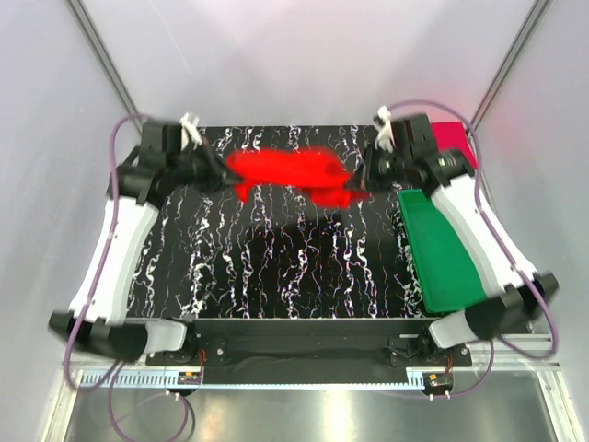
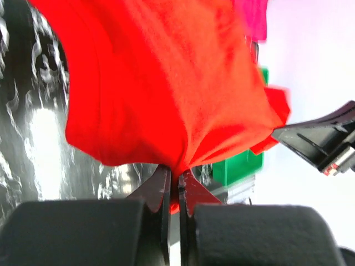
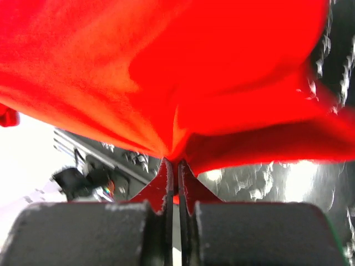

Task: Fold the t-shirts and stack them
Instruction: Flatten the tshirt out

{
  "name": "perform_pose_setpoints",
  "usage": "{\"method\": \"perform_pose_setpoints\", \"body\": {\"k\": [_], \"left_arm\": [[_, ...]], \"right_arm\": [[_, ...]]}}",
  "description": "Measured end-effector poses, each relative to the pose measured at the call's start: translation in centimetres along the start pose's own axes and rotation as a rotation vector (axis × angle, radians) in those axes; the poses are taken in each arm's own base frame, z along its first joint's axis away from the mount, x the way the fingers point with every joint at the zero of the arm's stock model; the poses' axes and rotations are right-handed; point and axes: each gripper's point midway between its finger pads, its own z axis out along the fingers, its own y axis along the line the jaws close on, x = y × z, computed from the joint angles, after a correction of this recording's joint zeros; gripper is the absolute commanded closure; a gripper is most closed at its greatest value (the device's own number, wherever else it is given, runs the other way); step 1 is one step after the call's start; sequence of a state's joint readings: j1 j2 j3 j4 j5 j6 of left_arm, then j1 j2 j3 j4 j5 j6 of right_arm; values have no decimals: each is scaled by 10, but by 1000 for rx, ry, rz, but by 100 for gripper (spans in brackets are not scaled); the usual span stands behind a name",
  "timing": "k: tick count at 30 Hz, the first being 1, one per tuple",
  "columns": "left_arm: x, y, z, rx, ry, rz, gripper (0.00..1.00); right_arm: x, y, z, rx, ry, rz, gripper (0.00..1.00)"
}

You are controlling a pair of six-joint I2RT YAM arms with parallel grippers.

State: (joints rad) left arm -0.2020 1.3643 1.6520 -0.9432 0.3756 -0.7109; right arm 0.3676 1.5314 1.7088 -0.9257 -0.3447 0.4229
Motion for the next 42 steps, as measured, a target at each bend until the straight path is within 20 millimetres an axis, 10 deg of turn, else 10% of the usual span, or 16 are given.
{"method": "perform_pose_setpoints", "body": {"k": [2, 6, 9, 22, 32, 42], "left_arm": [[24, 11, -18, -9, 9, -17, 100], [16, 52, -68, -142, -206, -60, 100], [15, 49, -96, -137, -305, -44, 100], [22, 87, -65, -276, -220, -79, 100], [30, 94, -109, -311, -340, 16, 93], [69, 96, -98, -229, -221, -16, 100]], "right_arm": [[25, -13, -15, 45, -3, -7, 100], [72, -103, -52, 357, -2, 98, 100], [93, -123, -59, 427, 41, 128, 100], [104, -119, -79, 434, 24, 116, 100], [106, -94, -128, 349, -164, 89, 100], [97, -98, -107, 362, -86, 78, 100]]}}
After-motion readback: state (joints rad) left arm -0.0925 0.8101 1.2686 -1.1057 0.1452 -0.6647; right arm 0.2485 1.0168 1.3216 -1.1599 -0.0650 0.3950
